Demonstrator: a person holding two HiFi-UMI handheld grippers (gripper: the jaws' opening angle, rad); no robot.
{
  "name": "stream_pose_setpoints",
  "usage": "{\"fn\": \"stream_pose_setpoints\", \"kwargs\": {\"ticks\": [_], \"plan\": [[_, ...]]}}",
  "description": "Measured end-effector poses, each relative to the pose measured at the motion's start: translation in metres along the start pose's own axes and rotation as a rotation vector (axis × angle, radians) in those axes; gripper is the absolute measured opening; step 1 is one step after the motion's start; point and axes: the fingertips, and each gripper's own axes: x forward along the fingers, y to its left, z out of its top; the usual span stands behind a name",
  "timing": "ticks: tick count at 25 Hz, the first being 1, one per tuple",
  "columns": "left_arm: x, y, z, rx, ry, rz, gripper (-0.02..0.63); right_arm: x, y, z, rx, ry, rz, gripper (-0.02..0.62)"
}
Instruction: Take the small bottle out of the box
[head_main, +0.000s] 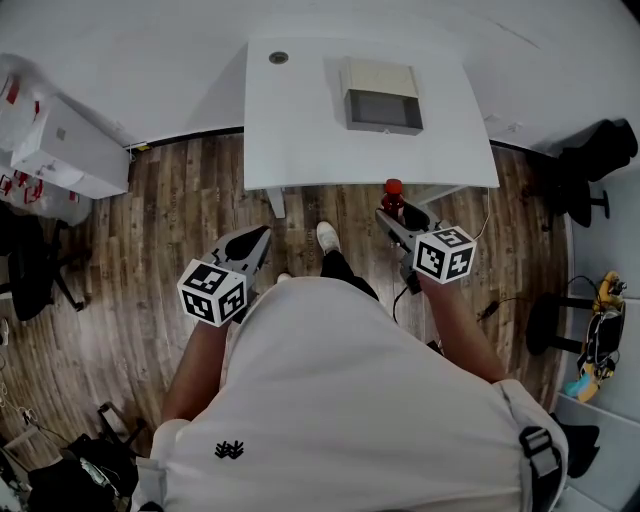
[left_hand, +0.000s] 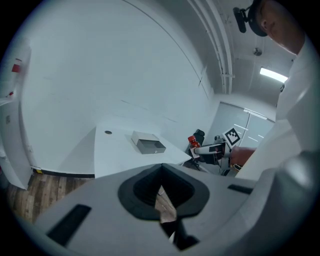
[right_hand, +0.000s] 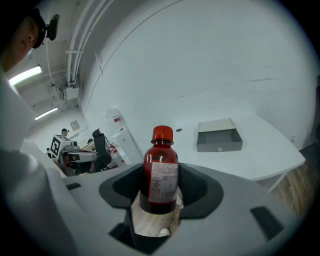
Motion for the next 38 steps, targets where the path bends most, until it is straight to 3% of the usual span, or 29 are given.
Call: {"fn": "stream_pose_setpoints", "kwargs": {"ticks": [22, 38], "plan": [[-0.012, 0.01, -0.012, -0.028, 0.014, 0.038, 0.006, 0.009, 0.016, 0.002, -0.032, 0.006, 0.035, 0.224], [-0.02, 0.019, -0.012, -0.035, 0.011, 0.047, 0.006, 0.007, 0.015, 0.01, -0.059, -0.006, 0.002, 0.224]]}}
